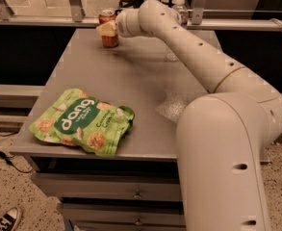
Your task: Move coke can near water bottle
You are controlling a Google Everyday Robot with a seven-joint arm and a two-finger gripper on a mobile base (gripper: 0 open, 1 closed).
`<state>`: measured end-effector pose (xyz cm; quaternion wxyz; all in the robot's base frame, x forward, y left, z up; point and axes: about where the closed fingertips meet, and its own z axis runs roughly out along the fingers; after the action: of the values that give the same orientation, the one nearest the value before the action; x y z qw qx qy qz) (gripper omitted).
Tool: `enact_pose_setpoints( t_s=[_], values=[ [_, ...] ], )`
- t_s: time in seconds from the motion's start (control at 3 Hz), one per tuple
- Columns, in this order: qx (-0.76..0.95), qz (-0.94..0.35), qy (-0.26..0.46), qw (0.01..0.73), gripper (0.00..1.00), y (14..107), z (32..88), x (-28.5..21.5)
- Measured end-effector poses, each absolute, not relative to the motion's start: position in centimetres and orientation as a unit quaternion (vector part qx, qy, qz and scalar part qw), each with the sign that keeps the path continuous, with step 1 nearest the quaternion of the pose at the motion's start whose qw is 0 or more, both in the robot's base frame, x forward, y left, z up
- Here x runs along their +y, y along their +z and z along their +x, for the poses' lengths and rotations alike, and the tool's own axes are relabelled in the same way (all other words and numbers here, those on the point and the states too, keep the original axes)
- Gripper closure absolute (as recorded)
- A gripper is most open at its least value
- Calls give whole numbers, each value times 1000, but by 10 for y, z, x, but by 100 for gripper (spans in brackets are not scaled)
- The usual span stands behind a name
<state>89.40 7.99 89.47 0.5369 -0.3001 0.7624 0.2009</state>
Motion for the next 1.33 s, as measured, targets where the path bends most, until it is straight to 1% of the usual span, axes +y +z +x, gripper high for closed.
enact_pose_setpoints(
  t_s=[0.33, 0.67, 1.0, 1.33],
  values=[
    [763, -297, 201, 538, 71, 895, 889, 74],
    [758, -289, 224, 540, 93, 901, 874, 62],
    [744, -300, 256, 539, 100, 917, 838, 45],
    [734, -321, 270, 535, 100, 935, 792, 23]
  ],
)
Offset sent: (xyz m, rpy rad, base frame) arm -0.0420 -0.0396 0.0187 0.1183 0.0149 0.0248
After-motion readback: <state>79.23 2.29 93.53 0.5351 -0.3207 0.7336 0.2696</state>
